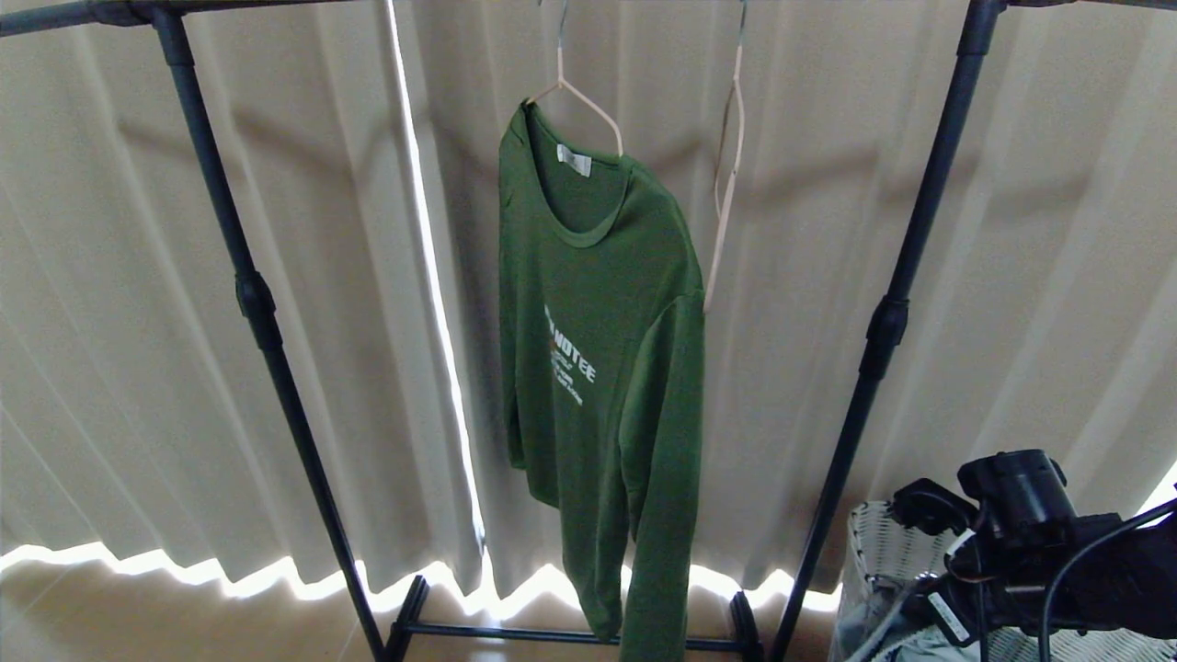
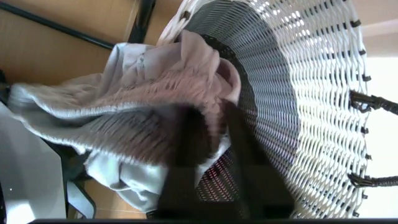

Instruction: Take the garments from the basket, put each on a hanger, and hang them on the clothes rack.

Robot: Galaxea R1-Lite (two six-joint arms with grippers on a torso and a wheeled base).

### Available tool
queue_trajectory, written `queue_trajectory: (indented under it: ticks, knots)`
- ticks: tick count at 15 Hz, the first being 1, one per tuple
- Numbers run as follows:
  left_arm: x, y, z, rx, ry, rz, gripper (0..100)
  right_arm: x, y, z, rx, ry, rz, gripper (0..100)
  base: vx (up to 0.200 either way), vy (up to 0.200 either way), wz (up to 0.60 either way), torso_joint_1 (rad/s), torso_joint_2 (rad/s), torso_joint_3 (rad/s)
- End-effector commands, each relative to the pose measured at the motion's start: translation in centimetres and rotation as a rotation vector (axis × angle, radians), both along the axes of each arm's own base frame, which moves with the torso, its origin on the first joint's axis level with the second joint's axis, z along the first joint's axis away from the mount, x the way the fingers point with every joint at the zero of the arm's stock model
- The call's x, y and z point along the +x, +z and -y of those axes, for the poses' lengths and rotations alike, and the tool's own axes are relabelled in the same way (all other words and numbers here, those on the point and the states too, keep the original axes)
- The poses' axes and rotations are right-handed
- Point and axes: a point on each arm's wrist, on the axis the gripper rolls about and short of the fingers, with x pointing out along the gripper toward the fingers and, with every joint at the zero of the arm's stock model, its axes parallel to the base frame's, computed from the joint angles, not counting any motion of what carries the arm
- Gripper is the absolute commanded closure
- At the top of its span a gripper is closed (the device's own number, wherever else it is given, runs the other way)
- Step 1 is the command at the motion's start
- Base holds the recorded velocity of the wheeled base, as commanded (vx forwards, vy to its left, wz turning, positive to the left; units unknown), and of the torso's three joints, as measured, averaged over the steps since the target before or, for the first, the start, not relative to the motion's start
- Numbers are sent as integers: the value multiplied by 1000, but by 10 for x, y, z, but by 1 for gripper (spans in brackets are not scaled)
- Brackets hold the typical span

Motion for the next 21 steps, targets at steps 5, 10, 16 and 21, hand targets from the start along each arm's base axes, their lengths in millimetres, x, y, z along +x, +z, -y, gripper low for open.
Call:
queue_trajectory:
  ticks: [5, 10, 16, 21]
  knots:
    - [0, 0, 0, -2, 1, 0, 0, -50, 81, 0, 59, 34, 368, 100, 0, 0, 0, 0, 0, 0]
    - [0, 0, 0, 4, 1, -1, 0, -81, 120, -16, 128, 177, 574, 100, -160, 0, 0, 3, 3, 0]
    - [0, 0, 0, 12, -4, -1, 0, -78, 129, -33, 157, 274, 597, 100, -200, 0, 0, 0, 2, 4]
    - [0, 0, 0, 20, -8, 3, 0, -71, 138, -54, 216, 390, 614, 100, -40, 0, 0, 0, 0, 0]
